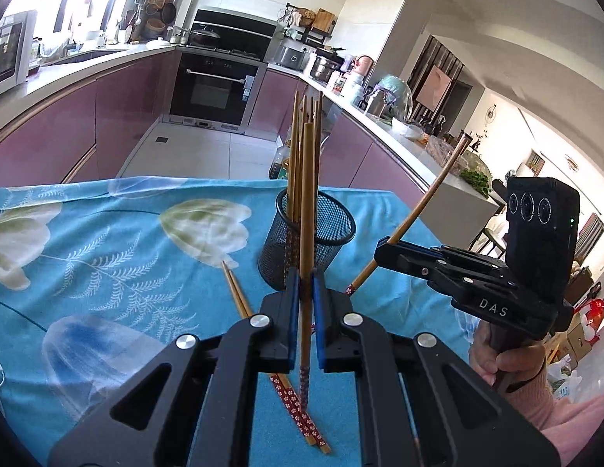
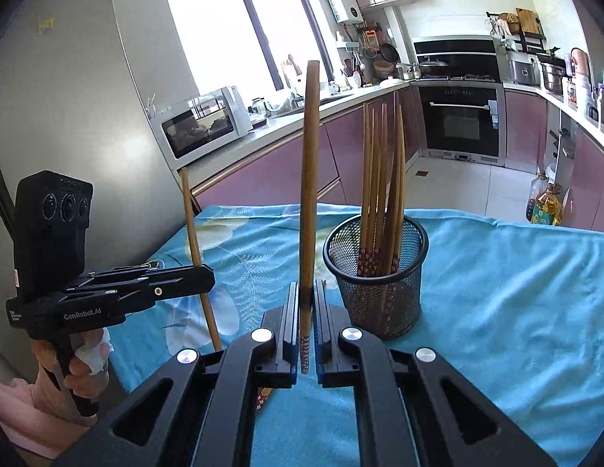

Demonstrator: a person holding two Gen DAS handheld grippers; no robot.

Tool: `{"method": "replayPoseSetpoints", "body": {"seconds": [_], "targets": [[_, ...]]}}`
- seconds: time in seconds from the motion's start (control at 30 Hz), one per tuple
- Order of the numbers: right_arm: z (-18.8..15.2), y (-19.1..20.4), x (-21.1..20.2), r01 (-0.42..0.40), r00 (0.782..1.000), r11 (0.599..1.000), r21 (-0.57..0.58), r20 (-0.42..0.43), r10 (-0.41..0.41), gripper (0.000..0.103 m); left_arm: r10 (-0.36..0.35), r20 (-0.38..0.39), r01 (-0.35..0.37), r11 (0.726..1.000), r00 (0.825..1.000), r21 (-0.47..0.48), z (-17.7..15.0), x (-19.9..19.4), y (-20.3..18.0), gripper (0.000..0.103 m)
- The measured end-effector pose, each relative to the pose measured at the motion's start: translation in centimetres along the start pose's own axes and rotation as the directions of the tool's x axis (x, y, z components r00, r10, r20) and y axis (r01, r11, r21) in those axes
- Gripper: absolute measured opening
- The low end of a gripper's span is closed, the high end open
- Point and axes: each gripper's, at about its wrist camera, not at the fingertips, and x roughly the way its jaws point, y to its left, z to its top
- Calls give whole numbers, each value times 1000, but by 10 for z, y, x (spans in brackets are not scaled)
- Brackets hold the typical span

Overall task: Organize utensils
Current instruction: 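Lift both held chopsticks upright and carry them over the mesh cup, then lower both chopsticks into the mesh cup and open both tools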

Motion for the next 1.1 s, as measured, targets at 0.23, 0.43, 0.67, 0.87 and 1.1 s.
{"method": "replayPoseSetpoints", "body": {"seconds": [0.23, 0.43, 0.67, 0.87, 1.1], "targets": [[21, -6, -11, 12, 999, 1000, -16, 51, -11, 6, 2, 58, -2, 1000, 998, 1, 26, -5, -6, 7], [40, -8, -22, 26, 995, 999, -37, 95, -22, 6, -2, 111, 0, 1000, 994, 18, 51, -9, -15, 7], [58, -9, -32, 52, 990, 997, -55, 135, -45, 6, 2, 158, -11, 999, 987, 53, 78, -14, -29, 7], [71, -17, -33, 80, 986, 995, -56, 151, -71, 6, -2, 196, -11, 998, 981, 65, 96, -17, -38, 7], [74, -24, -20, 100, 988, 994, -51, 126, -93, 6, 7, 214, -22, 998, 977, 66, 107, -14, -43, 7]]}}
